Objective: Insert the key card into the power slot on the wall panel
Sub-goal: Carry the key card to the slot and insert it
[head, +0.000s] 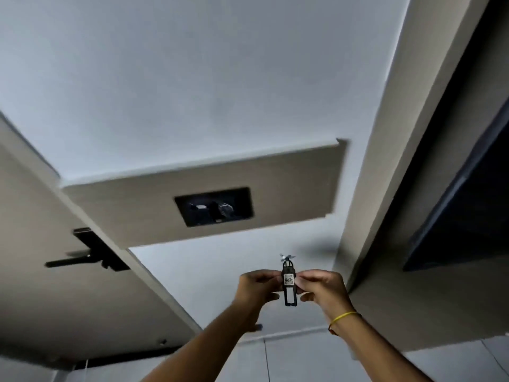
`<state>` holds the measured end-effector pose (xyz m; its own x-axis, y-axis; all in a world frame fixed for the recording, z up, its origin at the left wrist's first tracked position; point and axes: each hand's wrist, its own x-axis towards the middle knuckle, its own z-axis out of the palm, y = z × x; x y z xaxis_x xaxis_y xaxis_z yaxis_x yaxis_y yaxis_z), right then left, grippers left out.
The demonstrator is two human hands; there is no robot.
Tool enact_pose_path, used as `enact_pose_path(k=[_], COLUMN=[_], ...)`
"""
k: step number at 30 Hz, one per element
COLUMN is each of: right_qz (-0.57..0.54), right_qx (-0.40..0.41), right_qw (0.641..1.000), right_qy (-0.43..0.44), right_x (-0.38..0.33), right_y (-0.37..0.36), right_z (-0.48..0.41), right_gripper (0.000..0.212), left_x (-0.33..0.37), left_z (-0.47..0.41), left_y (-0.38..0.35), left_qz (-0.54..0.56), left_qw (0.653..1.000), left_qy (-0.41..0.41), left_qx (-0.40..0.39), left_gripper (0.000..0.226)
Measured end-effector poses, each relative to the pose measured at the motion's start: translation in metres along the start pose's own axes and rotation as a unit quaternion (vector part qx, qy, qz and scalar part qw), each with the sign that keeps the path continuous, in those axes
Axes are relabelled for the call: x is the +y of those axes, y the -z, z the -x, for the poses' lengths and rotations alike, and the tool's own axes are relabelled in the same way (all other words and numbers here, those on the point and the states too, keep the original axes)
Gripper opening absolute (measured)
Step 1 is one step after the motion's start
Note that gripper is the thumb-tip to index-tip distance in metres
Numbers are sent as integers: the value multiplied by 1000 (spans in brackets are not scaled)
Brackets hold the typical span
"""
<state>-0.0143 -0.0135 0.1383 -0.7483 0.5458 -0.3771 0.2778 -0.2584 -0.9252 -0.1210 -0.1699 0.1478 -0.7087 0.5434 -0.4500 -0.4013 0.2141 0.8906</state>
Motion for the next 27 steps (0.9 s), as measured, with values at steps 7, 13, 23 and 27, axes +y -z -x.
enact_pose_path(k=[7, 13, 23, 27], right_qz=[35, 48, 77, 93], right_qx=[-86, -104, -88, -72], right_qw=[981, 961, 939, 936], right_qy=[173, 252, 324, 333], right_x=[-142, -216, -284, -293], right_y=[-99, -151, -181, -188], right_z=[33, 52, 40, 33], right_gripper=[16, 14, 21, 24], left_x=[132, 202, 274, 288], left_z=[55, 79, 81, 74], left_y=[93, 140, 164, 172], left_qz=[33, 64, 42, 30], left_qw=[984, 967, 944, 943], left_qy=[-173, -246, -327, -330], left_qx=[-16, -15, -26, -21], left_gripper=[13, 15, 14, 12])
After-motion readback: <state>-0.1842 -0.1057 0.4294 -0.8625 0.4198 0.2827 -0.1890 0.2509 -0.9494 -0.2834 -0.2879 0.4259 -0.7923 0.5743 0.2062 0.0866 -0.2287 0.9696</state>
